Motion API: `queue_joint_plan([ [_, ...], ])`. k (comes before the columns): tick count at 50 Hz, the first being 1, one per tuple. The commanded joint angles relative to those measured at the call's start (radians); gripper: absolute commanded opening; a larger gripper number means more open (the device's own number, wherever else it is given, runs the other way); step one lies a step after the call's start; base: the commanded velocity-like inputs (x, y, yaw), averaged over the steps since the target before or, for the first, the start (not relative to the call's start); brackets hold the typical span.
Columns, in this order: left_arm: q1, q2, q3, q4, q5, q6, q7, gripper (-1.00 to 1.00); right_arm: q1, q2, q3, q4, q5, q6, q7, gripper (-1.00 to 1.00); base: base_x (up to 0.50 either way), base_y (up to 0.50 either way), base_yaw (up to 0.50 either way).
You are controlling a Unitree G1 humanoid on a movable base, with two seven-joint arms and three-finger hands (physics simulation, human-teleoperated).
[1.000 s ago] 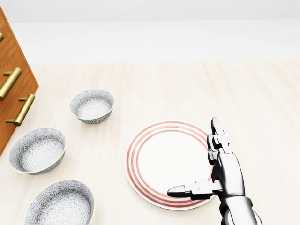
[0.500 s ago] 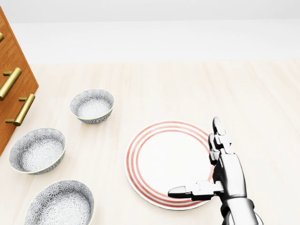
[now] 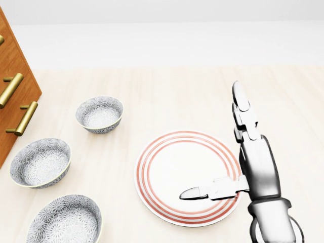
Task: Put the bowl at the front on the plate.
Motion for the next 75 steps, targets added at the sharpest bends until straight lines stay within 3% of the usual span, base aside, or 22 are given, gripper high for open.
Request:
queue_joint_plan([
  [1,0.0,0.001,-0.003,0.003,0.0,0.0,0.0,1.0,-0.151,-0.063,0.133,-0.188,-0.419,0.0,0.178,1.0,0.0,0.0,0.0],
  [6,-0.005,0.002,-0.005,0.02,0.002,0.0,0.0,1.0,-0.246,-0.047,0.206,-0.126,-0.728,0.0,0.387,1.0,0.0,0.0,0.0],
  [10,-0.007,0.003,-0.004,0.02,-0.002,0.0,0.0,1.0,-0.295,0.014,0.205,-0.078,-0.925,0.0,0.529,1.0,0.0,0.0,0.0],
  [21,0.002,0.003,0.002,-0.009,-0.01,0.0,0.0,1.0,-0.341,0.116,0.176,0.066,-1.179,0.0,0.64,1.0,0.0,0.0,0.0],
  [30,-0.003,0.001,0.0,0.008,-0.003,0.0,0.0,1.0,-0.354,0.142,0.195,0.077,-1.323,0.0,0.64,1.0,0.0,0.0,0.0],
  [39,0.002,0.0,0.006,-0.013,-0.008,0.0,0.0,1.0,-0.371,0.179,0.204,0.11,-1.405,0.0,0.64,1.0,0.0,0.0,0.0],
  [55,0.003,-0.002,0.006,-0.006,-0.01,0.0,0.0,1.0,-0.233,0.195,0.297,0.142,-1.393,0.0,0.64,1.0,0.0,0.0,0.0],
  [60,0.0,0.001,0.003,0.003,-0.011,0.0,0.0,1.0,-0.211,0.206,0.335,0.149,-1.494,0.0,0.64,1.0,0.0,0.0,0.0],
  [75,0.006,-0.002,0.012,-0.029,-0.015,0.0,0.0,1.0,-0.198,0.209,0.328,0.111,-1.478,0.0,0.64,1.0,0.0,0.0,0.0],
])
